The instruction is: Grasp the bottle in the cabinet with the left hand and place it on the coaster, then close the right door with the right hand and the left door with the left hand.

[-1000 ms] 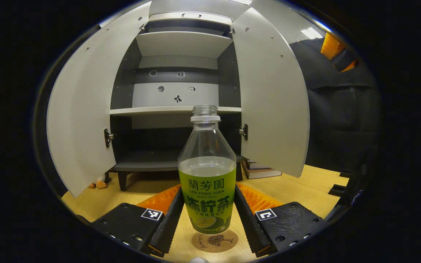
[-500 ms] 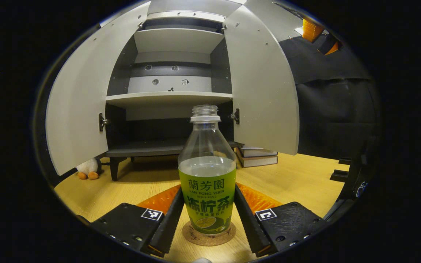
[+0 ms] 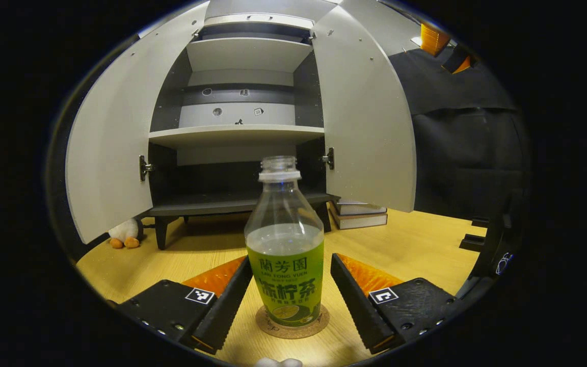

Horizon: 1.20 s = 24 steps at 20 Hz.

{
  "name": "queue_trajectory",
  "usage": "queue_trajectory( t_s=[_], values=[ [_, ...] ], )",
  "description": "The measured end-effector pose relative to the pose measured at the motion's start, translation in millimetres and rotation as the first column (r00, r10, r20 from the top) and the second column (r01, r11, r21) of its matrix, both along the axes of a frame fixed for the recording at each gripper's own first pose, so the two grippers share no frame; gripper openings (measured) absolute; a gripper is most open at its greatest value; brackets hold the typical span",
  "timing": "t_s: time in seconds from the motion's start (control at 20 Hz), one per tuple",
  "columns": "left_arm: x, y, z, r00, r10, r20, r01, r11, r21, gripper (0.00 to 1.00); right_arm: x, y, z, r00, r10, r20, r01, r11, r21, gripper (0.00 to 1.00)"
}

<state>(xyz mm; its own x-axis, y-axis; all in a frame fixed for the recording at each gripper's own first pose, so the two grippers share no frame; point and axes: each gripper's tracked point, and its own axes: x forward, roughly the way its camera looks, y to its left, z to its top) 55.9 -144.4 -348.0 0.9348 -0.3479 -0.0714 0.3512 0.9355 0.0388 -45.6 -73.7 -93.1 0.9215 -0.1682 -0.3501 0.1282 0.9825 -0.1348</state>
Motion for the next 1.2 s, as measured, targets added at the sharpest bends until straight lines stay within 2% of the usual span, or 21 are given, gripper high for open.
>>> queue_trajectory(
  t_s=[0.3, 0.6, 0.75, 0.85, 1.0, 1.2],
  values=[
    [3, 12, 64, 0.997, 0.032, 0.065, -0.031, 0.999, -0.016, 0.96, -4, -1, 6, 0.999, -0.012, 0.036, 0.011, 0.999, 0.034, 0.99],
    [-6, 47, 178, 0.982, 0.091, 0.168, -0.086, 0.996, -0.039, 0.96, 3, -8, 23, 0.993, -0.012, 0.121, 0.003, 0.997, 0.072, 0.99],
    [-20, 62, 226, 0.988, 0.092, 0.122, -0.081, 0.992, -0.092, 0.96, 12, -19, 32, 0.988, -0.018, 0.156, 0.009, 0.998, 0.060, 0.99],
    [-24, 83, 255, 0.986, 0.127, 0.110, -0.116, 0.988, -0.103, 0.96, 20, -26, 43, 0.981, -0.020, 0.194, 0.006, 0.997, 0.073, 0.99],
    [-31, 128, 292, 0.958, 0.248, 0.146, -0.241, 0.968, -0.063, 0.96, 39, -46, 65, 0.967, -0.026, 0.252, 0.002, 0.995, 0.095, 0.99],
    [-44, 162, 307, 0.931, 0.351, 0.099, -0.346, 0.936, -0.070, 0.96, 72, -85, 94, 0.948, -0.032, 0.317, -0.005, 0.993, 0.115, 0.97]
  ],
)
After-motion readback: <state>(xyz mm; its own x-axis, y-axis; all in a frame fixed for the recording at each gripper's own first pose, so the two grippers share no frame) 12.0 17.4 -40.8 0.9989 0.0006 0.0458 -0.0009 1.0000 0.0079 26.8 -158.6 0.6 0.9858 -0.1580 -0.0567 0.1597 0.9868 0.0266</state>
